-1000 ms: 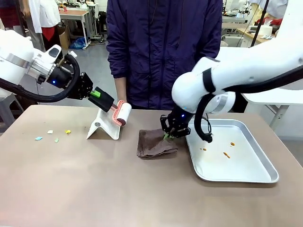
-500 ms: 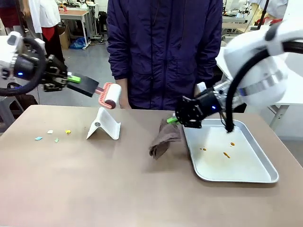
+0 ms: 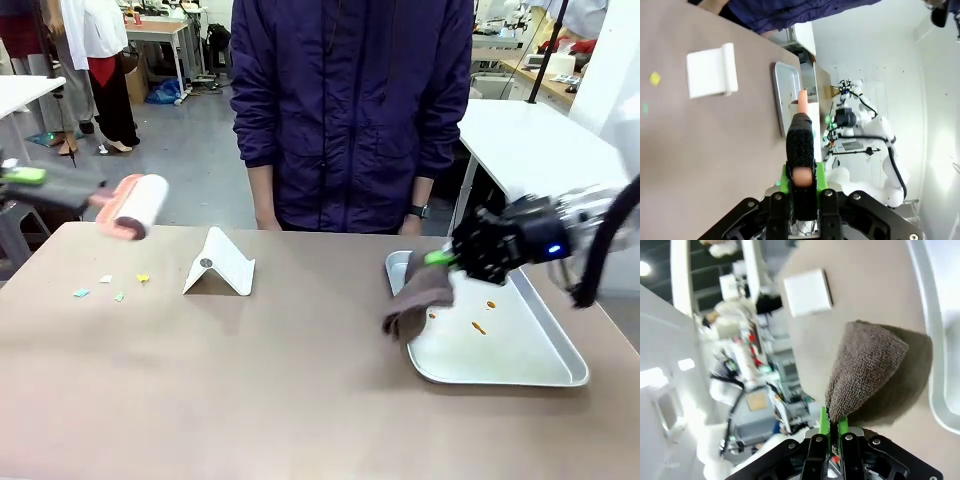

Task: Clean the surface of the table.
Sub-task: Hold the Lint Roller with your left hand and the towel with your right hand.

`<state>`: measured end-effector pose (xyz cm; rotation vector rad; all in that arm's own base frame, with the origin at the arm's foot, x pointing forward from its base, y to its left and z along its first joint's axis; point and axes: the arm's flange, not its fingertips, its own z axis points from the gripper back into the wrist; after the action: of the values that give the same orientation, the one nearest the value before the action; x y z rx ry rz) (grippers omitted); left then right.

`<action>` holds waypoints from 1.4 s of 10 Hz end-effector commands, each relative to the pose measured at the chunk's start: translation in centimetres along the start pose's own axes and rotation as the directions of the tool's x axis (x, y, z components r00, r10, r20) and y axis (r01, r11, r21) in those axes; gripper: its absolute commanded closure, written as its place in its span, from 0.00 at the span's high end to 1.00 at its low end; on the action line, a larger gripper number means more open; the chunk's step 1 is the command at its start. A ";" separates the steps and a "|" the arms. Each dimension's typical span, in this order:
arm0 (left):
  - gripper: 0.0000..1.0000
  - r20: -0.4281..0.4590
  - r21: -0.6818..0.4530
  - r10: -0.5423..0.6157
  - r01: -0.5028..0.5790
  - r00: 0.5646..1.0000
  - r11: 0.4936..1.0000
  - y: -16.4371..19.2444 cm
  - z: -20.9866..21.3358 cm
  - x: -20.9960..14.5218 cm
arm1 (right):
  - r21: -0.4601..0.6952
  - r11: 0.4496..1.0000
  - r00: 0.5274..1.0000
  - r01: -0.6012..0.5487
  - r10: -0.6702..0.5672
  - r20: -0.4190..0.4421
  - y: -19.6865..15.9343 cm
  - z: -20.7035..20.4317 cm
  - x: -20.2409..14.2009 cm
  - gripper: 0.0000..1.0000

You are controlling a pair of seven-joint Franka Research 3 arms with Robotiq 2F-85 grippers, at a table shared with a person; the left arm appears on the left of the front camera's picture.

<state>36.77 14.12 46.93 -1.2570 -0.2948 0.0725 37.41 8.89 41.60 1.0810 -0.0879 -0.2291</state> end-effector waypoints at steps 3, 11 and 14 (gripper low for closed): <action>0.00 -0.043 -0.080 -0.137 0.133 0.990 0.988 3.4 7.7 -5.2 | 0.225 0.974 0.986 0.011 -0.048 0.160 -6.9 13.4 -7.2 0.00; 0.00 0.128 -0.170 -0.072 0.093 0.989 0.981 8.3 10.5 -9.1 | 0.302 0.952 0.996 0.048 -0.068 0.055 -10.6 22.2 -3.8 0.00; 0.00 0.128 -0.170 -0.072 0.093 0.989 0.981 8.3 10.5 -9.1 | 0.302 0.952 0.996 0.048 -0.068 0.055 -10.6 22.2 -3.8 0.00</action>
<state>26.70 24.56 40.00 -1.4083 -0.4636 0.0692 28.33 -14.27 42.14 1.3714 -0.1505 -0.3086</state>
